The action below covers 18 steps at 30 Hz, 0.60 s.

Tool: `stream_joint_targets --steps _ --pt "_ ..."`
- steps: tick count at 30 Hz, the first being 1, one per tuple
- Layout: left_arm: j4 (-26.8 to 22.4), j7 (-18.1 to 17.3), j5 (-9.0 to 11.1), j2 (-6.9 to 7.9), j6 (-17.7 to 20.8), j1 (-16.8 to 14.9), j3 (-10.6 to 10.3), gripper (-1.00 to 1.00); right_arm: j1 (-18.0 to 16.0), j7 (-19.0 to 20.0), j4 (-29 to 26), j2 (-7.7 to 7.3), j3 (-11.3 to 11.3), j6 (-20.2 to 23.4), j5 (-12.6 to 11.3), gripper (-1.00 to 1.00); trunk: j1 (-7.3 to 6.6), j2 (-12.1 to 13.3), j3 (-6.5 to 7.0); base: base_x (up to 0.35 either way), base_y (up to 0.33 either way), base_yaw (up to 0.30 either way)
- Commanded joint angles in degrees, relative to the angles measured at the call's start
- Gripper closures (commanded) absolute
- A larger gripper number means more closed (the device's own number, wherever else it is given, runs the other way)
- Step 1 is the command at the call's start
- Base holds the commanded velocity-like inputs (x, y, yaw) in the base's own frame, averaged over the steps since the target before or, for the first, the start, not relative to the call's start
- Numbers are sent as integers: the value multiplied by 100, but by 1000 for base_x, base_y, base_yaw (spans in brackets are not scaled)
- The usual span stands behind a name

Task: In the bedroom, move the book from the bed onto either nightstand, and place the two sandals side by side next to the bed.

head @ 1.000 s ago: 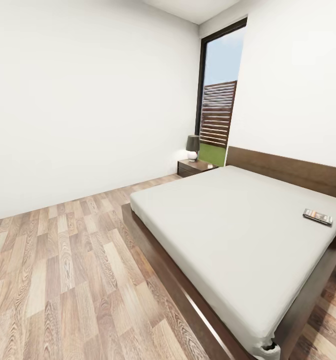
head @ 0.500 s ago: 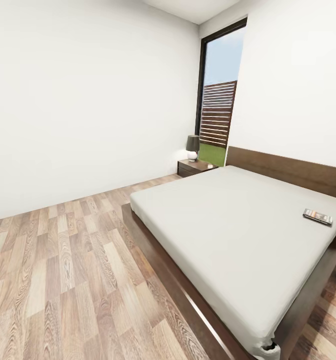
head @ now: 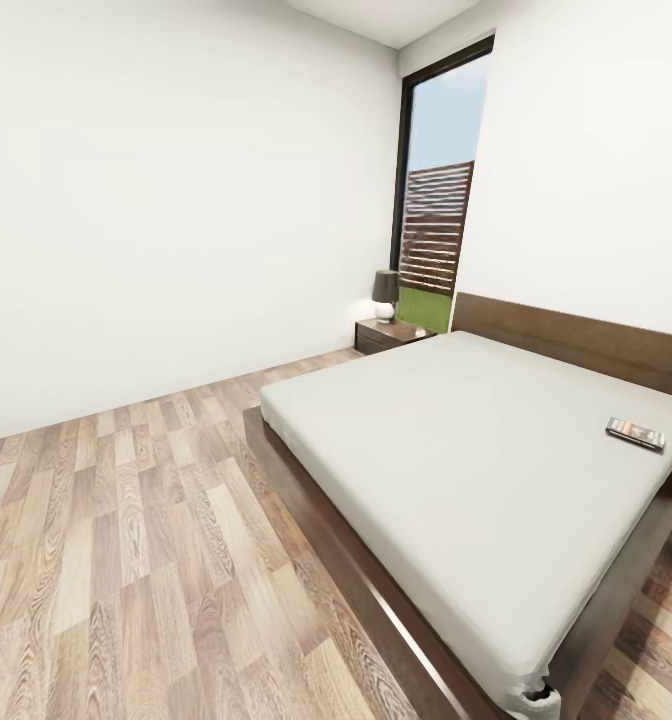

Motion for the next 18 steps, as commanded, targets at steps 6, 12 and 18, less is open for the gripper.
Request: stream_joint_targets --steps 6,12,18 --pt "-3 -8 2 3 1 -2 -11 -100 1 6 18 -160 -345 -45 -4 -100 0 -3 -5 0 0 0" --pt "-4 -8 6 2 -5 -2 -11 -100 2 10 16 -283 -537 -64 -6 -100 0 -3 -5 0 0 0" --pt "-4 -7 10 1 -21 -2 -11 -100 5 17 -20 -329 -585 -90 2 -100 0 -3 -5 0 0 0"
